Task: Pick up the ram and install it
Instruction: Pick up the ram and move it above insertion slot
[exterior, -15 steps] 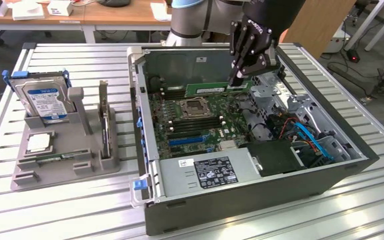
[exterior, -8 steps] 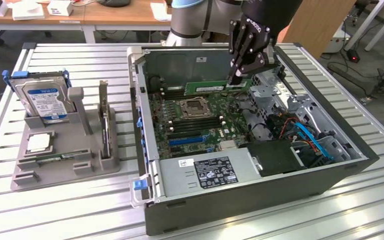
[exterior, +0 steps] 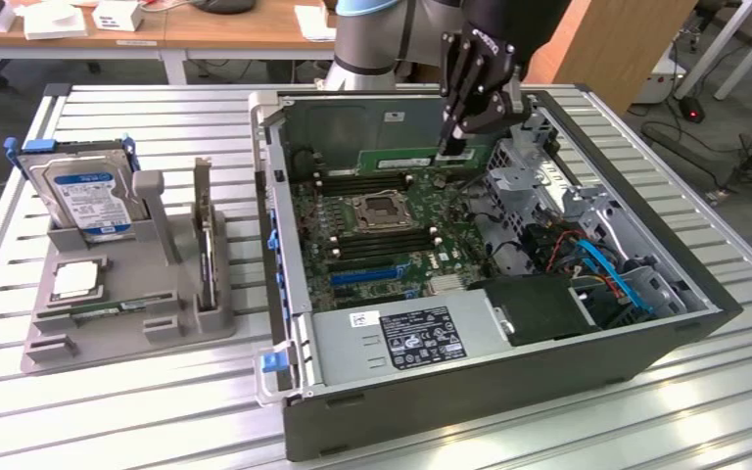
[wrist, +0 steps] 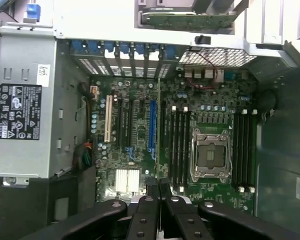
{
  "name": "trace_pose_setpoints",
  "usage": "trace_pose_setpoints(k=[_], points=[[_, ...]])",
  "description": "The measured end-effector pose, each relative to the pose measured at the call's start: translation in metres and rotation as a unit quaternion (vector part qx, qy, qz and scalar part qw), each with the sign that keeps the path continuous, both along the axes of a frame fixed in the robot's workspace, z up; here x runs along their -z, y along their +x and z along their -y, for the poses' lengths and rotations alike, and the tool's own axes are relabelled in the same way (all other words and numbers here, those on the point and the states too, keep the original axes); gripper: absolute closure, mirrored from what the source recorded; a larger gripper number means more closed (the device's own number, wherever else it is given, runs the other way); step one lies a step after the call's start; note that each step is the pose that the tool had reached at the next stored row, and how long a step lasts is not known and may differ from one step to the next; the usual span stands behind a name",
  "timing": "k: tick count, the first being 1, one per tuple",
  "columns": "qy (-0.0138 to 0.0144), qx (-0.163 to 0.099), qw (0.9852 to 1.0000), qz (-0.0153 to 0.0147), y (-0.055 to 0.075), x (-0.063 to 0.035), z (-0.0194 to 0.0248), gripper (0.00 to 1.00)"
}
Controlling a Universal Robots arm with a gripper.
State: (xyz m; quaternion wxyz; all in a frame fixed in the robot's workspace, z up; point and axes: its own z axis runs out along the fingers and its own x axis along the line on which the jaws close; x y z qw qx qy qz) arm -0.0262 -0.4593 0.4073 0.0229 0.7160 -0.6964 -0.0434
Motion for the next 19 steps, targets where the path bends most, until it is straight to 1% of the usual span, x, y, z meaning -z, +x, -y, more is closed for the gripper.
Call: trace_pose_setpoints(k=[7, 11, 13, 17, 19], points=[[0.0000, 0.001, 1.0000, 0.0001, 0.000, 0.0010, -0.0177, 0.89], [0.0000, 0.001, 1.0000, 0.0001, 0.000, 0.0016, -0.0264, 0.89], [-0.0001, 0.001, 1.0000, 0.0001, 0.000, 0.0016, -0.0279, 0.89], [0.0000, 0.001, 1.0000, 0.0002, 0.000, 0.0017, -0.0279, 0.89], [0.0001, 0.001, 1.0000, 0.0004, 0.000, 0.0036, -0.0281, 0.89]])
